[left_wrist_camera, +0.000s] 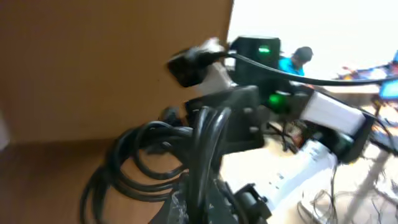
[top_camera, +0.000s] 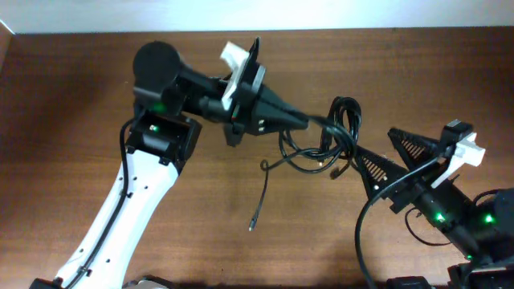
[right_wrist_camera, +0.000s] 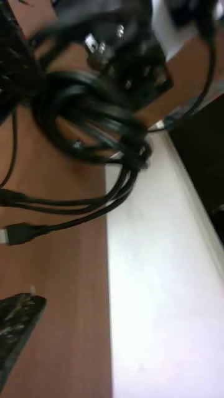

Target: Untangle cables

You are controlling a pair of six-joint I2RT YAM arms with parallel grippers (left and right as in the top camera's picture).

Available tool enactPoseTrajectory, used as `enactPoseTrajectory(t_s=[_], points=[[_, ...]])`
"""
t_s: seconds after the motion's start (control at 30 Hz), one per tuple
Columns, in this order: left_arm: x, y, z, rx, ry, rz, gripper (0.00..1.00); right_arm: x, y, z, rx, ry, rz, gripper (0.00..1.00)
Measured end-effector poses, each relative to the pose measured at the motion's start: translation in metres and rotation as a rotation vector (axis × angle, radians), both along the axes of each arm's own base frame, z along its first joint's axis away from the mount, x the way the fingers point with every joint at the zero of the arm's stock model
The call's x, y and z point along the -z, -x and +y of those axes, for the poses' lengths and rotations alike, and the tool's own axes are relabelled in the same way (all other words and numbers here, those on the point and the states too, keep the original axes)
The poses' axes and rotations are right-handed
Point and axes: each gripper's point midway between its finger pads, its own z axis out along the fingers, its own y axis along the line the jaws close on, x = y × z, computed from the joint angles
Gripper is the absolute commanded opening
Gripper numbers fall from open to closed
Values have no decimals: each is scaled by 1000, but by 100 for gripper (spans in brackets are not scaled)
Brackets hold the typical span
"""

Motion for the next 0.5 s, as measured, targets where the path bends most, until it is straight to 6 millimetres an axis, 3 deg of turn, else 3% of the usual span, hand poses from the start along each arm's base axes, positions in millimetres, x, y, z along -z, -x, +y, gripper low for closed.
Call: enactPoseTrajectory(t_s=[0.1,0.2,0.27,0.4,0.5], points=[[20,-46,-8,-252,-53,237,0,1,-5,-8,52,40,-21,99],[27,-64,-8,-356,-64,272,0,12,-11,-18,117,85,3,99],[34,-62,-10,-354,-84,282,0,14,-15,-26,166,119,-8,99],[36,-29,-42,-246,-101,242,0,15,-20,-38,241,152,-13,99],[36,-20,-50,-218,-104,235,0,22,-24,-52,324,174,16,99]])
